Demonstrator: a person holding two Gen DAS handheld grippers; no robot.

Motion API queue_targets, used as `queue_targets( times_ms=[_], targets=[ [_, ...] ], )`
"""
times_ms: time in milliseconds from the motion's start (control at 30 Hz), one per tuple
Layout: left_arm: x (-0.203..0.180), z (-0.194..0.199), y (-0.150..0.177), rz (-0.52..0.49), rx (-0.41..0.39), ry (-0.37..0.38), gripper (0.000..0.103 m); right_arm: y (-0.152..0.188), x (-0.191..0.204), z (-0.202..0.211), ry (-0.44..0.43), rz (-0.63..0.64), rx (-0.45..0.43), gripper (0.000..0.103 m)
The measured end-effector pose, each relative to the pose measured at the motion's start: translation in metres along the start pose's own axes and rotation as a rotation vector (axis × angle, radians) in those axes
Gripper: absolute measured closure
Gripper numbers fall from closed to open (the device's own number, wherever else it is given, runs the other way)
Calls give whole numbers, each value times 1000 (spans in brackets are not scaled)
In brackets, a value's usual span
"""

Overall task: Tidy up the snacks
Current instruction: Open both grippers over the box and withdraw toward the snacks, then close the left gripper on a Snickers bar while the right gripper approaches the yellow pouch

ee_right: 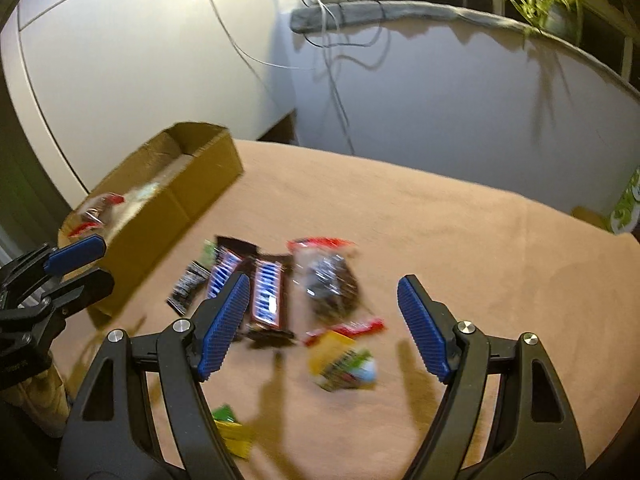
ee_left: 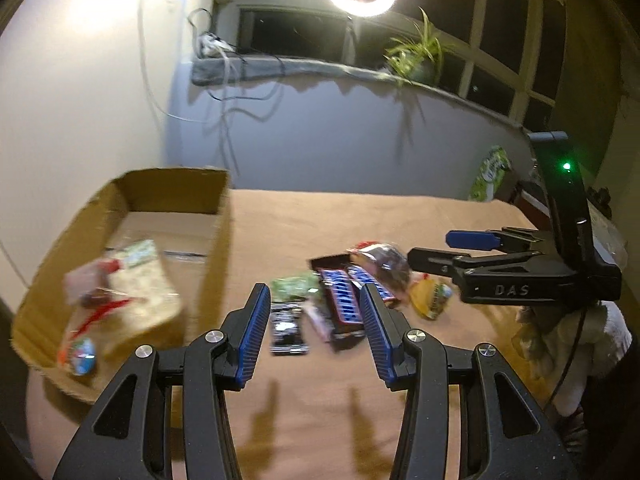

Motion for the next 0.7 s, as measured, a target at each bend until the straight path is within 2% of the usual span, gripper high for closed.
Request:
queue_targets(
  times_ms=[200, 433, 533, 700],
  targets=[
    [-21, -23, 3, -22, 53, 13, 60, 20, -17, -11, 15, 2, 44, 24],
    [-23, -49, 10, -6, 109, -10, 66, 38, -15, -20, 2, 27, 76, 25],
    [-22, -58, 11, -1, 125, -23, 69, 41, -11, -21, -6, 37, 80, 33],
    [-19, -70, 12, 16, 151, -35, 72, 42, -6, -26, -11, 50, 85, 39]
  ],
)
Point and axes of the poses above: each gripper's, at about its wrist camera, not at the fingertips, and z roughly against the way its jaws point, x to its left, y to its underside, the point moved 9 cm from there along -z, roughly the way its jaws point, and after that the axes turned 2 degrees about z, right-handed, at the moved point
